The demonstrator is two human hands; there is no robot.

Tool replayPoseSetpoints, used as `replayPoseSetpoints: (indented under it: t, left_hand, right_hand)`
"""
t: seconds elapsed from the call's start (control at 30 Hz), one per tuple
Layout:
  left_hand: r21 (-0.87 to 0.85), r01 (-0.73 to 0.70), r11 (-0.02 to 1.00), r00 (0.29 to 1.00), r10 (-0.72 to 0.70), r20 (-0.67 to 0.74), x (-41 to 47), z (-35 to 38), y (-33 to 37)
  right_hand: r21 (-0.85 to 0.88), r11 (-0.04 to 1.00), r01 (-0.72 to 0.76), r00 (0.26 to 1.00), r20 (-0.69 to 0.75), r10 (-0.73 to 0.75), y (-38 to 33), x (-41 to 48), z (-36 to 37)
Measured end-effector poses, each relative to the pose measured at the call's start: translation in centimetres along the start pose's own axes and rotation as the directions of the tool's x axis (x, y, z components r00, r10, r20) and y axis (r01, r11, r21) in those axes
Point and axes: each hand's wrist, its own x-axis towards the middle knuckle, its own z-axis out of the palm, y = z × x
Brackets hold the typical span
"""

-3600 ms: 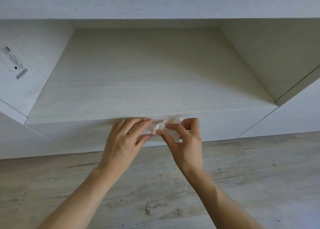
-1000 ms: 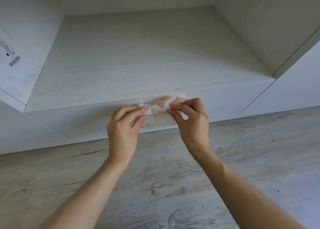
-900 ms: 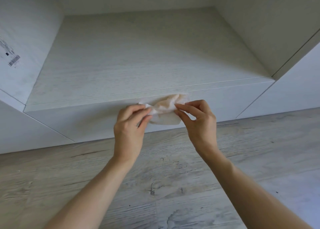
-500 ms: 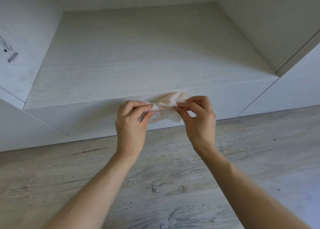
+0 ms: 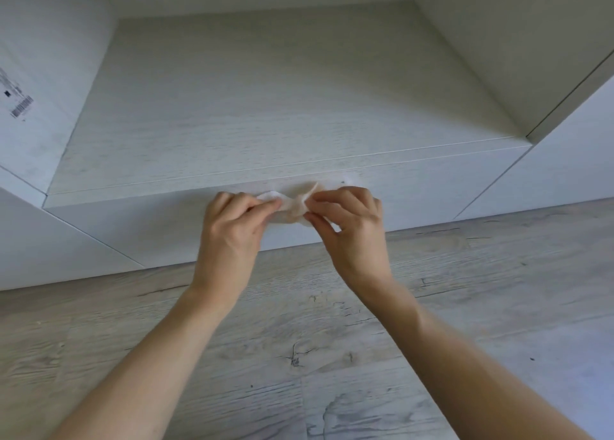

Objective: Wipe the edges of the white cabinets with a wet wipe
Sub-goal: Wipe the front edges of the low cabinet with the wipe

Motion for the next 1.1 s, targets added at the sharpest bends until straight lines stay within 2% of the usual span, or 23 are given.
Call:
replayPoseSetpoints:
  t: [0.13,0.3,0.43,0.57,0.7,0.87,0.97,1.03,1.1]
  left_hand:
    - [0.004,0.06,0.998,0.998,-0.06,0.014,-0.5,-0.3,-0.5]
    - [-0.063,0.132,0.989,0.99,-0.134,-0.038,-0.3,0.6,0.7]
    - [-0.08,0.035,0.996,0.999,-0.035,-0.002,0.7,1.5,1.9]
    - [-0.086,-0.053,0.995,0.991,0.063,0.119,2.3,2.2,3.4]
    - [-0.103,-0.076,0.992,0.971,0.098,0.22,3.6,3.0,5.3]
    - [-0.092,-0.074,0.993,0.962,0.095,0.257,3.0,1.7,3.8]
    - [-0.058,-0.136,0.989,0.958,0.146,0.246,2.5,0.2,2.1]
    - [-0.002,-0.182,0.983,0.955,0.177,0.24,2.2,-0.5,1.1]
    - [0.025,-0.166,0.986,0.96,0.155,0.234,2.0,-0.9,0.6]
  right_hand:
    - [0.021,0.998,-0.059,0.998,-0.015,0.06,-0.2,0.4,0.2]
    - [0.059,0.992,-0.107,0.994,-0.005,0.108,1.7,0.8,-1.6]
    - [0.117,0.975,-0.187,0.982,0.016,0.186,2.5,0.8,-2.2]
    - [0.147,0.963,-0.225,0.974,0.062,0.218,2.7,1.0,-2.5]
    - [0.151,0.957,-0.247,0.968,0.082,0.237,2.9,1.2,-3.0]
    - [0.117,0.975,-0.19,0.98,0.077,0.182,2.2,0.9,-2.1]
    - [0.068,0.988,-0.139,0.99,0.021,0.138,1.7,0.9,-1.7]
    - [0.03,0.999,-0.037,0.999,0.029,0.036,0.7,1.0,-0.9]
    - [0.025,0.997,0.078,0.994,0.075,-0.08,-0.7,1.1,0.4]
